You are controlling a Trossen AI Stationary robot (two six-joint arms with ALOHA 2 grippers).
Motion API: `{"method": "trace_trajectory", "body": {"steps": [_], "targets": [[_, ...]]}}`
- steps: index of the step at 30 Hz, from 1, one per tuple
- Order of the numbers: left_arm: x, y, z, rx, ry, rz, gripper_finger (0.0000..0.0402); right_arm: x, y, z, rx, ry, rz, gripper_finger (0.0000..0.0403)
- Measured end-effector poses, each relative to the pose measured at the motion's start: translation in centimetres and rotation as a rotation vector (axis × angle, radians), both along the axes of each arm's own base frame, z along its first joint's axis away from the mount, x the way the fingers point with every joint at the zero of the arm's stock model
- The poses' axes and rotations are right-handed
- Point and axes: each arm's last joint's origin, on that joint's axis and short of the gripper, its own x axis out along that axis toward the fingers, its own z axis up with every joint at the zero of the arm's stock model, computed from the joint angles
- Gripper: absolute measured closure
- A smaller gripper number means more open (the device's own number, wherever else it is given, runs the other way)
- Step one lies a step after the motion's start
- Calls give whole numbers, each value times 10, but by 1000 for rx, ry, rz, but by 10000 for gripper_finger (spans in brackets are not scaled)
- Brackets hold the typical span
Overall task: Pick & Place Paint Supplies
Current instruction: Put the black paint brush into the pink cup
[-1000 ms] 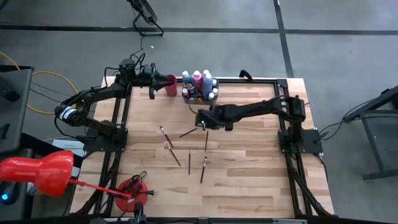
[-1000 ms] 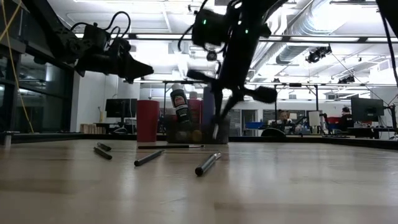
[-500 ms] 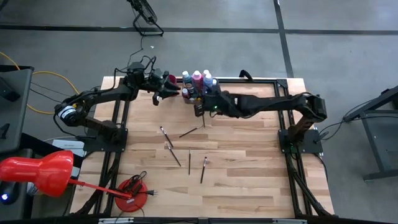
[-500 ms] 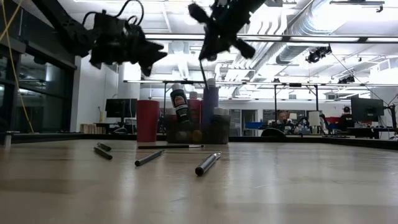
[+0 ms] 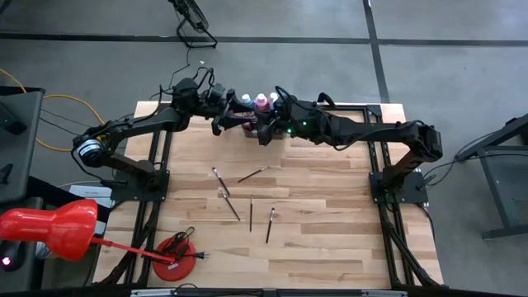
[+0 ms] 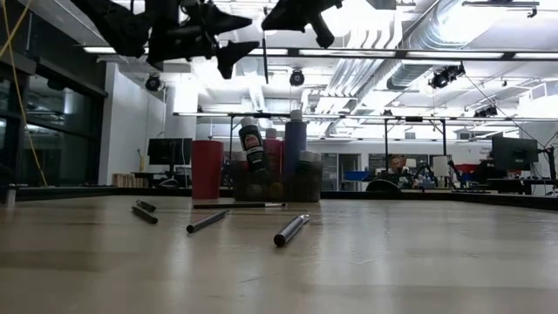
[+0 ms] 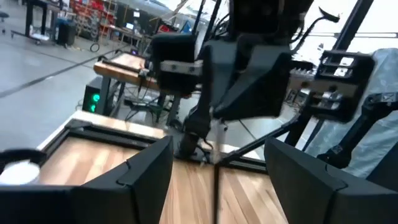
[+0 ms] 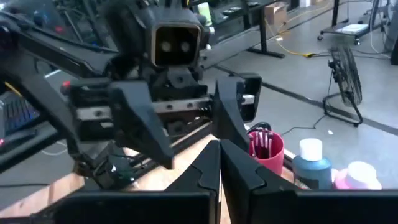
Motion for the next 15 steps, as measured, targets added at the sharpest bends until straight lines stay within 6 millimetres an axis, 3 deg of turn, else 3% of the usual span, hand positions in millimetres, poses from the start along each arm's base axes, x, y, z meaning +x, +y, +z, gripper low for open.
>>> {"method": "trace_trajectory", "body": {"steps": [15], "targets": [[9, -5, 5, -32, 13, 65, 161, 0, -11, 8, -49, -62, 100, 400]]}}
